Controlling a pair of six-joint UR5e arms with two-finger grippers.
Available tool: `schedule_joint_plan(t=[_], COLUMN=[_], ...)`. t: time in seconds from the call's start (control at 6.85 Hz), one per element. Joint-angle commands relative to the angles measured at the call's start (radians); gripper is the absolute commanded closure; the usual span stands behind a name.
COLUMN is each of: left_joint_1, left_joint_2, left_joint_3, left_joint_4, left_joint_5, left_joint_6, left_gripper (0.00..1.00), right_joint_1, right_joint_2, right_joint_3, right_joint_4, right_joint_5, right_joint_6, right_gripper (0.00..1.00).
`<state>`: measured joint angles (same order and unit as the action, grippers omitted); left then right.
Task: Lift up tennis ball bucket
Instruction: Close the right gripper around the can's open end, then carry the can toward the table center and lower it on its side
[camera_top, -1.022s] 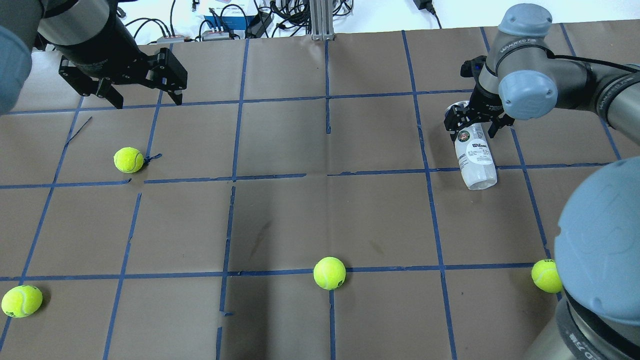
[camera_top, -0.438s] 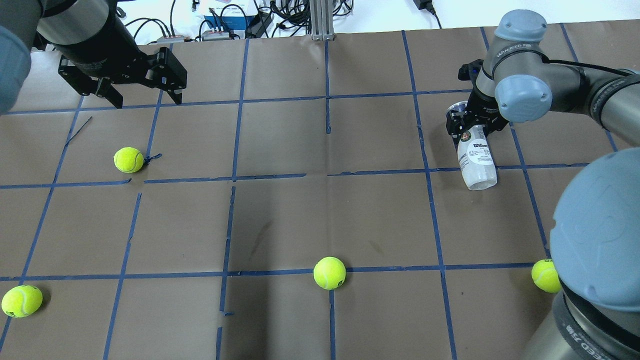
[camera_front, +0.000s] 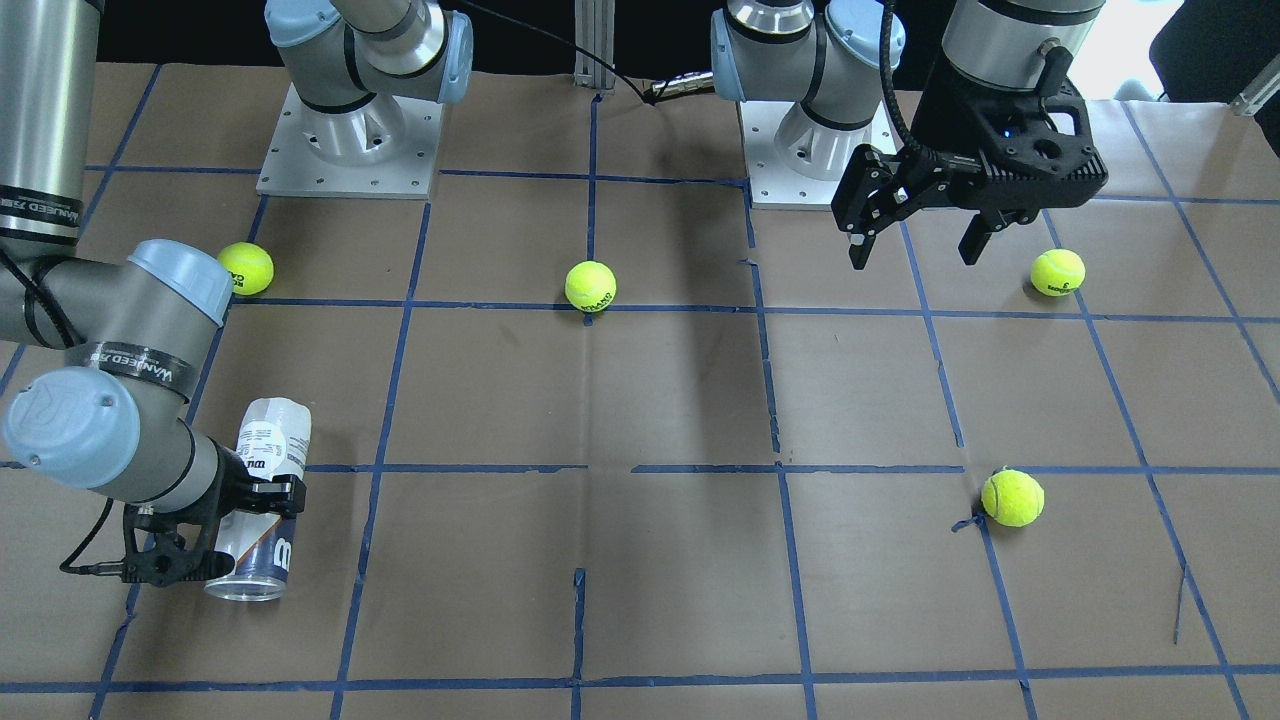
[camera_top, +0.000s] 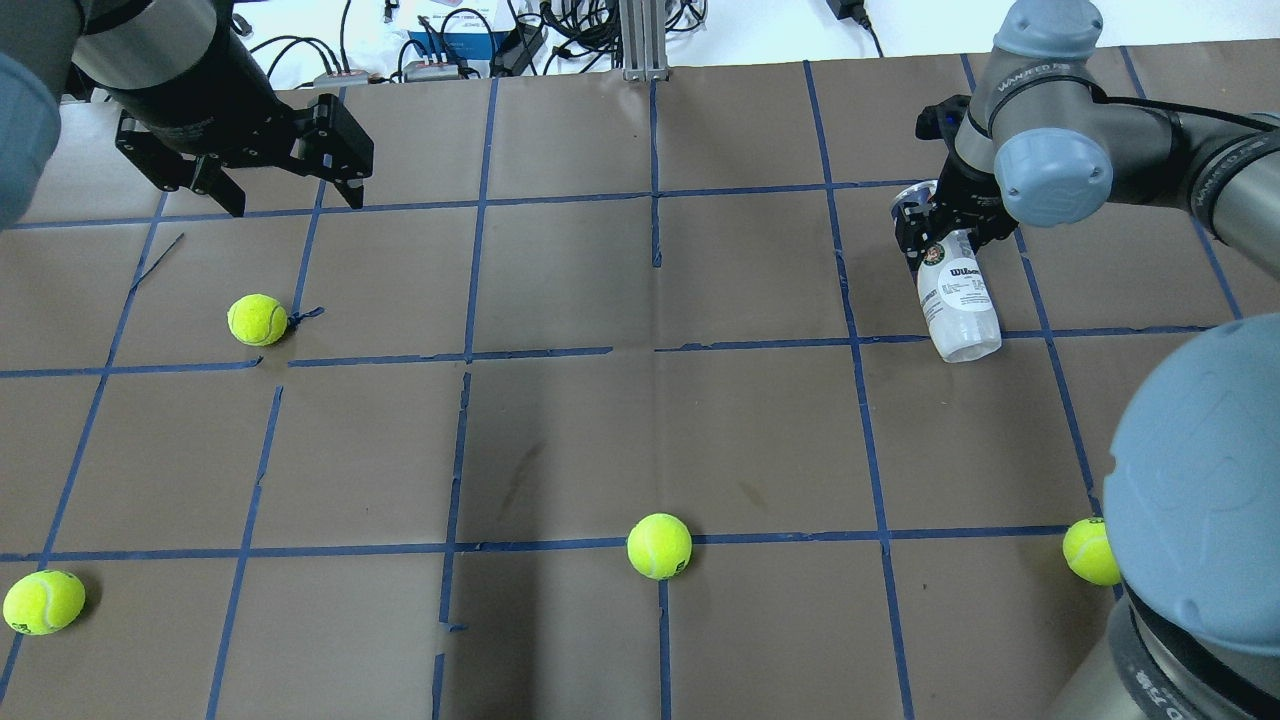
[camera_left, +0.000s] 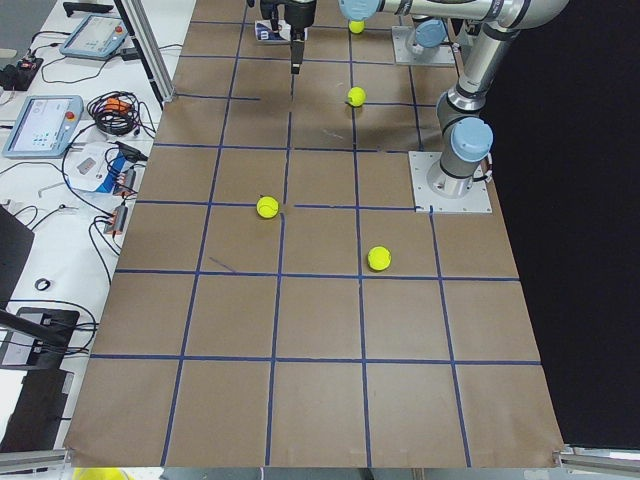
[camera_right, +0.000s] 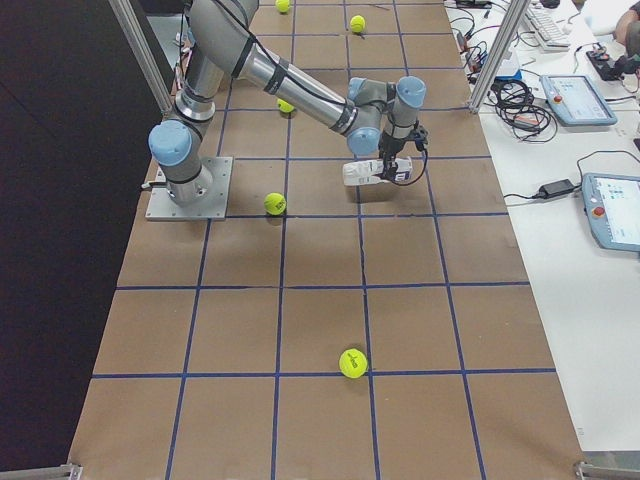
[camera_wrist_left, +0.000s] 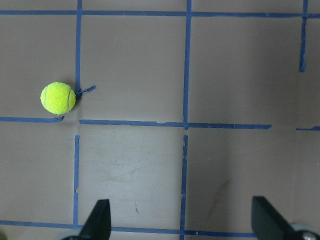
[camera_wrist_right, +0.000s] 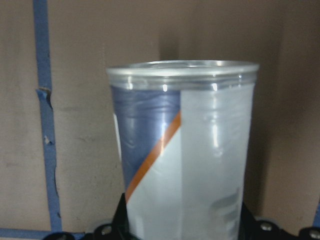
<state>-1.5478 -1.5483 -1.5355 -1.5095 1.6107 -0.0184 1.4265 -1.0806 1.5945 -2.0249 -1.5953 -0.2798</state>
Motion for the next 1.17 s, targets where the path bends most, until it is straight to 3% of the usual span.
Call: schedule_joint_plan(t=[0.0,0.29,0.44,0.73,1.02], left_joint_1=[0.000,0.000,0.000,0.002,0.003], left_joint_2=[0.000,0.000,0.000,0.002,0.002], left_joint_3=[0.000,0.000,0.000,0.000,0.000], left_joint_4=[0.000,0.000,0.000,-0.002,0.000], left_joint_5=[0.000,0.000,0.000,0.000,0.000], left_joint_6=[0.000,0.000,0.000,0.000,0.000], left_gripper=[0.00,0.00,0.00,0.00,0.00], right_joint_1=[0.121,0.245,0.323,0.417,0.486], right_joint_2=[-0.019,-0.006,0.022,0.086,0.138], right_joint_3=[-0.078,-0.145,-0.149,-0.168,-0.220], right_joint_4=[0.006,-0.008,-0.109,-0.200,-0.209], right_joint_5=[0.018,0.069,0.086,0.083,0.029], right_joint_6=[-0.216,-0.423,-0.614,-0.744,-0.829], right_gripper=[0.33,0.33,0.32,0.32,0.32])
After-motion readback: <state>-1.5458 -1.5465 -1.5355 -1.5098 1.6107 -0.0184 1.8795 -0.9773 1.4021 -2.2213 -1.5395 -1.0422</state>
